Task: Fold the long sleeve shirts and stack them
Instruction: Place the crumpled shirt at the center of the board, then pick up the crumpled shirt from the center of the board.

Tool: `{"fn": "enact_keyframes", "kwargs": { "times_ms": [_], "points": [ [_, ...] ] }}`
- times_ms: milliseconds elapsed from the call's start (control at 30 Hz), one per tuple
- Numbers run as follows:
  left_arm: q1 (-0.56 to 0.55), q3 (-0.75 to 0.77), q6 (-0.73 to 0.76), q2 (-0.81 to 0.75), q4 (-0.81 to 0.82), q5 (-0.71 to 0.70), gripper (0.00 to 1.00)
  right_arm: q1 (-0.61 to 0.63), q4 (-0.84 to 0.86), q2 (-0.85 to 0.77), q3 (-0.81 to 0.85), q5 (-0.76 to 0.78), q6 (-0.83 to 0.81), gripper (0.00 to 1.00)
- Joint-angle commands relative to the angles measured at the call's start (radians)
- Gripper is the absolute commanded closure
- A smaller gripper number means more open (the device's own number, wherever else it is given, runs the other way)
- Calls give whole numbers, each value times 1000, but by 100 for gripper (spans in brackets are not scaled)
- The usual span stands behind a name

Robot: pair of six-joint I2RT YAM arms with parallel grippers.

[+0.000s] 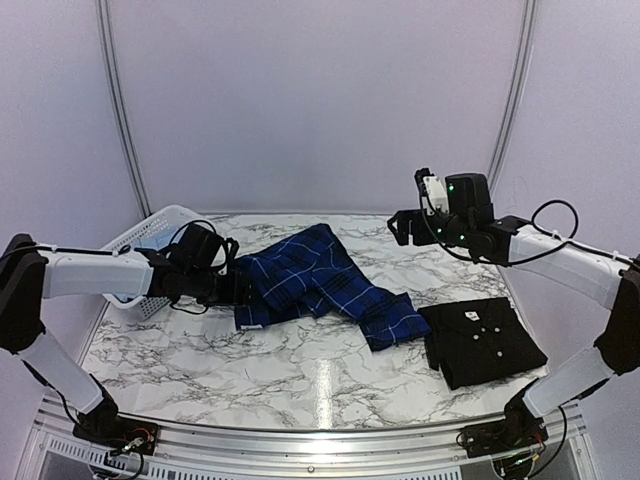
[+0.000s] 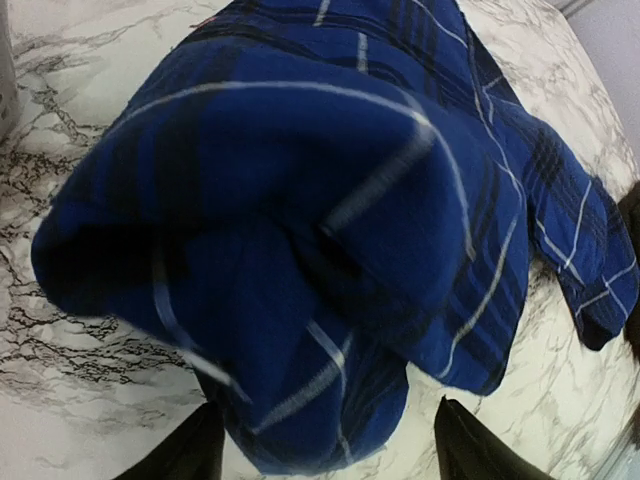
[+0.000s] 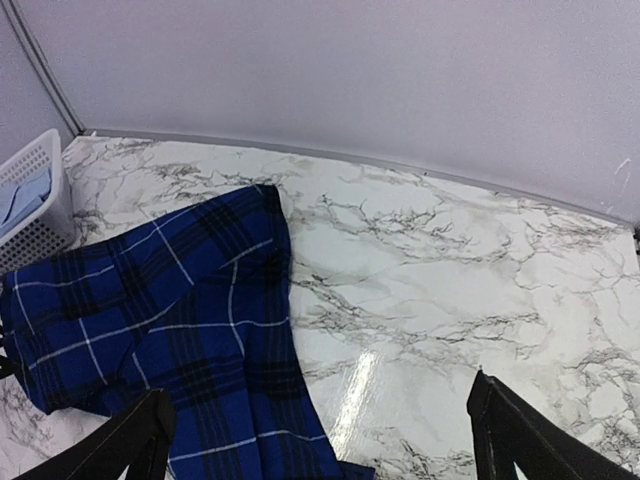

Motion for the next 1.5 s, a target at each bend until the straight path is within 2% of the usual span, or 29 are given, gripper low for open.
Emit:
{"fn": "enact_keyframes", "kwargs": {
  "times_ms": [0,100,400,667,933,1033,1133,1167,1267,1333,1433,1467],
  "points": [
    [-7,1,-3,-168,64,-35,19,36,-17,8,-39,-75,-20,2],
    [-10,15,4,-196,34,-39,14,61,-28,32,-65,-87,-25,3],
    [-37,57,28,-281,-50,-101,10,73,-80,39,-179,-87,25,7],
    [-80,100,36,-226,-54,-80,9,143,-135,39,-269,-72,84,14],
    [-127,143,48,-169,-47,-78,8,147,-179,56,-323,50,157,19],
    [-137,148,51,-153,-44,-78,7,149,-166,71,-333,41,177,23],
    [-147,154,52,-136,-38,-75,7,168,-145,94,-320,13,186,35],
    [-149,156,53,-131,-37,-73,7,177,-144,101,-308,8,186,42],
    [-158,158,52,-116,-28,-72,7,186,-140,106,-261,-35,189,72],
    [-161,158,54,-109,-19,-42,7,186,-129,95,-225,-95,186,86],
    [-170,153,63,-99,3,-13,7,188,-128,87,-142,-170,183,99],
    [-175,152,70,-98,12,-4,6,188,-126,86,-111,-196,183,100]
  ]
}}
